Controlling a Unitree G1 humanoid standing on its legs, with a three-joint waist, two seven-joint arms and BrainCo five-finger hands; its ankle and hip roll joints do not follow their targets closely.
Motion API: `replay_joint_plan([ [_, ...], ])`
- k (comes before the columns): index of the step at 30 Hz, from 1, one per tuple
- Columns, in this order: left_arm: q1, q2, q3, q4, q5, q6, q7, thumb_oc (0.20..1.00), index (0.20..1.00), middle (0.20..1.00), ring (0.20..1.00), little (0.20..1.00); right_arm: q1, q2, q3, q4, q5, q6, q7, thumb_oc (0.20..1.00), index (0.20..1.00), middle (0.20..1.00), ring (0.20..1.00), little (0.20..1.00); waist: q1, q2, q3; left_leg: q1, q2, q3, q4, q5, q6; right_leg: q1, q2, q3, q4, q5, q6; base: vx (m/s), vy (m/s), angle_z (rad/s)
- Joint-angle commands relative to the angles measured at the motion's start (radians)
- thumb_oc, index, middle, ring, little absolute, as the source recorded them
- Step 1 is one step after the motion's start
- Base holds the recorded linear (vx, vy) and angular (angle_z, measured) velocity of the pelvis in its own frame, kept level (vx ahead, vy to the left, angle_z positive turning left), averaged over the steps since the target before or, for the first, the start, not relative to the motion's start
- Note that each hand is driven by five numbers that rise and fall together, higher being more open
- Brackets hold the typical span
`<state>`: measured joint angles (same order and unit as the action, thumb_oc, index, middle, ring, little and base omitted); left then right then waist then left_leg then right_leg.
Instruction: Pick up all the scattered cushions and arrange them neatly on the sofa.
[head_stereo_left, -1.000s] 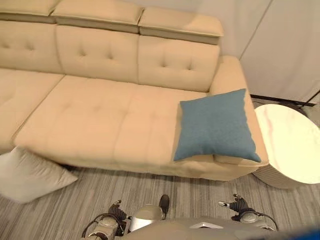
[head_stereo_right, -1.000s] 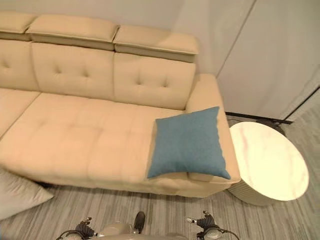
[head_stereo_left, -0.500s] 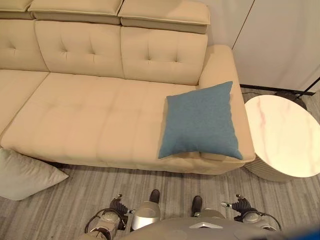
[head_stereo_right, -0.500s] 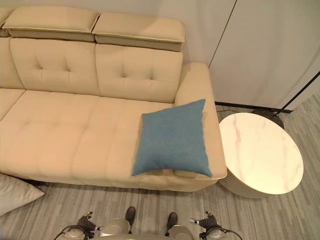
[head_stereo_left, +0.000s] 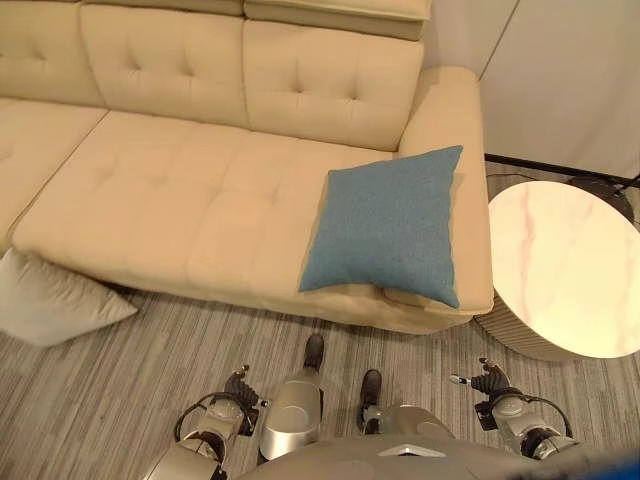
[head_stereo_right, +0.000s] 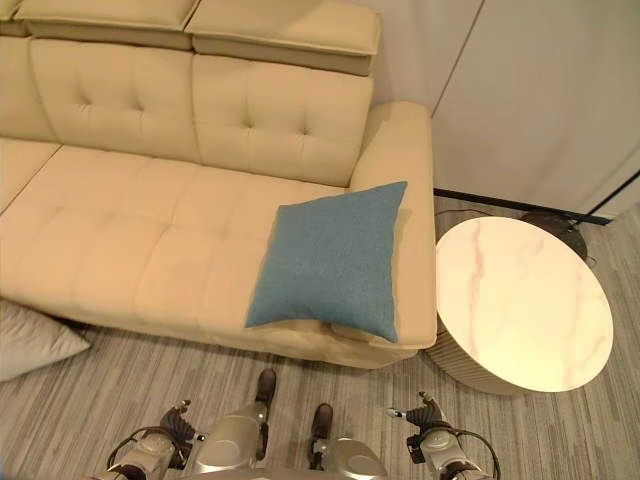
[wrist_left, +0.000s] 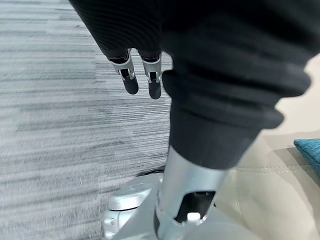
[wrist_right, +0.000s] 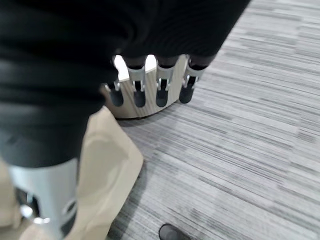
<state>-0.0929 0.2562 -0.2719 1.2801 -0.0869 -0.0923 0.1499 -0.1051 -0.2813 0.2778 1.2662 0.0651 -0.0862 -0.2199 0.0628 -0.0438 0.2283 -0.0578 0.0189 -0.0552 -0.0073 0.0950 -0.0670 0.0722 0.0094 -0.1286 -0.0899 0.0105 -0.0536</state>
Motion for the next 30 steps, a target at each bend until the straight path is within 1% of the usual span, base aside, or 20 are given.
replay_joint_plan([
  [1, -0.017, 0.011, 0.026, -0.013, 0.014, -0.014, -0.023, 1.0, 1.0, 1.0, 1.0, 1.0, 0.034, 0.024, 0.017, -0.013, -0.018, 0.005, 0.005, 1.0, 1.0, 1.0, 1.0, 1.0, 0.045, -0.054, -0.039, -0.045, -0.073, 0.022, 0.12, -0.175, 0.124, -0.025, -0.123, 0.021, 0.204, -0.069, 0.155, 0.12, 0.218, -0.54],
  [2, -0.017, 0.011, 0.026, -0.013, 0.014, -0.014, -0.023, 1.0, 1.0, 1.0, 1.0, 1.0, 0.034, 0.024, 0.017, -0.013, -0.018, 0.005, 0.005, 1.0, 1.0, 1.0, 1.0, 1.0, 0.046, -0.054, -0.039, -0.045, -0.073, 0.023, 0.12, -0.175, 0.124, -0.026, -0.123, 0.022, 0.206, -0.07, 0.156, 0.11, 0.227, -0.7],
  [3, -0.016, 0.015, 0.027, -0.016, 0.012, -0.014, -0.024, 1.0, 1.0, 1.0, 1.0, 1.0, 0.033, 0.024, 0.017, -0.017, -0.019, 0.006, 0.006, 1.0, 1.0, 1.0, 1.0, 1.0, 0.044, -0.05, -0.033, -0.035, -0.074, 0.022, 0.117, -0.177, 0.133, -0.048, -0.126, 0.026, 0.256, -0.058, 0.163, 0.04, 0.157, -0.23],
  [4, -0.012, 0.022, 0.032, -0.022, 0.004, -0.015, -0.023, 1.0, 1.0, 1.0, 1.0, 1.0, 0.031, 0.026, 0.019, -0.023, -0.017, 0.006, 0.005, 1.0, 1.0, 1.0, 1.0, 1.0, 0.034, -0.036, -0.018, -0.016, -0.075, 0.013, 0.107, -0.177, 0.148, -0.099, -0.122, 0.035, 0.353, -0.032, 0.171, 0.06, 0.199, -0.26],
  [5, -0.01, 0.022, 0.037, -0.022, 0.0, -0.016, -0.023, 1.0, 1.0, 1.0, 1.0, 1.0, 0.032, 0.025, 0.017, -0.026, -0.019, 0.004, 0.005, 1.0, 1.0, 1.0, 1.0, 1.0, 0.033, -0.03, -0.015, -0.007, -0.077, 0.008, 0.101, -0.179, 0.152, -0.117, -0.122, 0.029, 0.377, -0.028, 0.176, 0.07, 0.182, -0.13],
  [6, -0.007, 0.021, 0.045, -0.019, -0.01, -0.019, -0.024, 1.0, 1.0, 1.0, 1.0, 1.0, 0.032, 0.025, 0.016, -0.025, -0.021, 0.003, 0.005, 1.0, 1.0, 1.0, 1.0, 1.0, 0.03, -0.024, -0.015, 0.013, -0.08, 0.002, 0.086, -0.181, 0.154, -0.128, -0.121, 0.017, 0.373, -0.034, 0.173, 0.17, 0.085, -0.04],
  [7, -0.001, 0.019, 0.058, -0.012, -0.024, -0.022, -0.024, 1.0, 1.0, 1.0, 1.0, 1.0, 0.037, 0.022, 0.011, -0.014, -0.021, 0.003, 0.001, 1.0, 1.0, 1.0, 1.0, 1.0, 0.022, -0.025, -0.023, 0.059, -0.092, -0.013, 0.045, -0.183, 0.152, -0.138, -0.104, -0.004, 0.259, -0.028, 0.161, 0.16, 0.041, -0.04],
  [8, -0.001, 0.019, 0.058, -0.012, -0.024, -0.022, -0.024, 1.0, 1.0, 1.0, 1.0, 1.0, 0.037, 0.022, 0.011, -0.014, -0.021, 0.003, 0.001, 1.0, 1.0, 1.0, 1.0, 1.0, 0.021, -0.024, -0.021, 0.062, -0.092, -0.014, 0.043, -0.183, 0.152, -0.134, -0.103, -0.005, 0.257, -0.027, 0.16, 0.16, -0.028, -0.04],
  [9, -0.004, 0.021, 0.068, -0.011, -0.039, -0.028, -0.019, 1.0, 1.0, 1.0, 1.0, 1.0, 0.039, 0.019, 0.004, -0.015, -0.016, 0.002, -0.001, 1.0, 1.0, 1.0, 1.0, 1.0, 0.023, -0.027, -0.015, 0.067, -0.094, -0.01, 0.043, -0.184, 0.146, -0.136, -0.124, -0.043, 0.192, -0.007, 0.164, 0.05, -0.05, 0.05],
  [10, -0.002, 0.019, 0.068, -0.008, -0.044, -0.029, -0.016, 1.0, 1.0, 1.0, 1.0, 1.0, 0.042, 0.018, -0.003, -0.011, -0.011, 0.003, -0.002, 1.0, 1.0, 1.0, 1.0, 1.0, 0.02, -0.033, -0.015, 0.068, -0.097, -0.01, 0.044, -0.183, 0.142, -0.126, -0.127, -0.047, 0.16, 0.003, 0.163, 0.07, -0.072, 0.11],
  [12, 0.002, 0.014, 0.075, -0.002, -0.041, -0.029, -0.013, 1.0, 1.0, 1.0, 1.0, 1.0, 0.053, 0.016, -0.013, -0.01, 0.002, 0.003, -0.003, 1.0, 1.0, 1.0, 1.0, 1.0, 0.013, -0.038, -0.028, 0.082, -0.093, -0.016, 0.014, -0.179, 0.137, -0.109, -0.107, -0.018, 0.129, 0.0, 0.155, 0.06, -0.058, 0.18],
  [14, 0.004, 0.01, 0.078, 0.001, -0.046, -0.031, -0.01, 1.0, 1.0, 1.0, 1.0, 1.0, 0.059, 0.01, -0.024, -0.014, 0.011, -0.003, -0.007, 1.0, 1.0, 1.0, 1.0, 1.0, 0.014, -0.037, -0.041, 0.101, -0.086, -0.011, -0.021, -0.169, 0.129, -0.09, -0.104, -0.032, 0.102, 0.012, 0.156, 0.06, -0.058, 0.16],
  [17, 0.009, 0.0, 0.079, 0.006, -0.042, -0.027, -0.016, 1.0, 1.0, 1.0, 1.0, 1.0, 0.077, 0.002, -0.038, -0.016, 0.034, -0.013, -0.007, 1.0, 1.0, 1.0, 1.0, 1.0, 0.001, -0.036, -0.064, 0.132, -0.073, -0.007, -0.055, -0.162, 0.118, -0.049, -0.085, -0.021, 0.053, 0.014, 0.148, 0.09, -0.068, -0.1],
  [22, 0.013, -0.01, 0.085, -0.017, -0.074, -0.034, -0.009, 1.0, 1.0, 1.0, 1.0, 1.0, 0.09, -0.022, -0.041, -0.022, 0.006, -0.022, -0.033, 1.0, 1.0, 1.0, 1.0, 1.0, 0.0, -0.039, -0.083, 0.162, -0.062, -0.001, -0.077, -0.164, 0.107, -0.001, -0.072, -0.007, 0.003, 0.015, 0.146, 0.05, -0.036, -0.12],
  [23, 0.013, -0.006, 0.089, -0.032, -0.089, -0.04, 0.001, 1.0, 1.0, 1.0, 1.0, 1.0, 0.092, -0.047, -0.053, -0.046, 0.0, -0.032, -0.047, 1.0, 1.0, 1.0, 1.0, 1.0, -0.001, -0.041, -0.087, 0.163, -0.059, 0.002, -0.08, -0.162, 0.102, 0.001, -0.069, -0.004, 0.003, 0.011, 0.147, 0.01, -0.016, -0.11],
  [25, 0.013, -0.004, 0.09, -0.04, -0.096, -0.043, 0.003, 1.0, 1.0, 1.0, 1.0, 1.0, 0.096, -0.062, -0.06, -0.059, -0.007, -0.034, -0.053, 1.0, 1.0, 1.0, 1.0, 1.0, -0.002, -0.041, -0.089, 0.162, -0.057, 0.003, -0.08, -0.162, 0.099, 0.001, -0.069, -0.003, 0.003, 0.01, 0.147, 0.0, -0.01, -0.09],
  [28, 0.02, 0.01, 0.087, -0.066, -0.091, -0.048, 0.004, 1.0, 1.0, 1.0, 1.0, 1.0, 0.142, -0.165, -0.085, -0.185, -0.089, -0.039, -0.074, 1.0, 1.0, 1.0, 1.0, 1.0, -0.007, -0.05, -0.096, 0.149, -0.053, 0.006, -0.08, -0.159, 0.089, -0.005, -0.069, -0.009, 0.003, 0.008, 0.153, 0.0, -0.004, -0.01],
  [30, 0.03, 0.012, 0.092, -0.067, -0.088, -0.046, 0.0, 1.0, 1.0, 1.0, 1.0, 1.0, 0.155, -0.211, -0.116, -0.27, -0.103, -0.042, -0.076, 1.0, 1.0, 1.0, 1.0, 1.0, -0.009, -0.054, -0.097, 0.145, -0.052, 0.009, -0.08, -0.159, 0.089, -0.008, -0.069, -0.009, 0.003, 0.01, 0.155, 0.0, 0.0, 0.0],
])
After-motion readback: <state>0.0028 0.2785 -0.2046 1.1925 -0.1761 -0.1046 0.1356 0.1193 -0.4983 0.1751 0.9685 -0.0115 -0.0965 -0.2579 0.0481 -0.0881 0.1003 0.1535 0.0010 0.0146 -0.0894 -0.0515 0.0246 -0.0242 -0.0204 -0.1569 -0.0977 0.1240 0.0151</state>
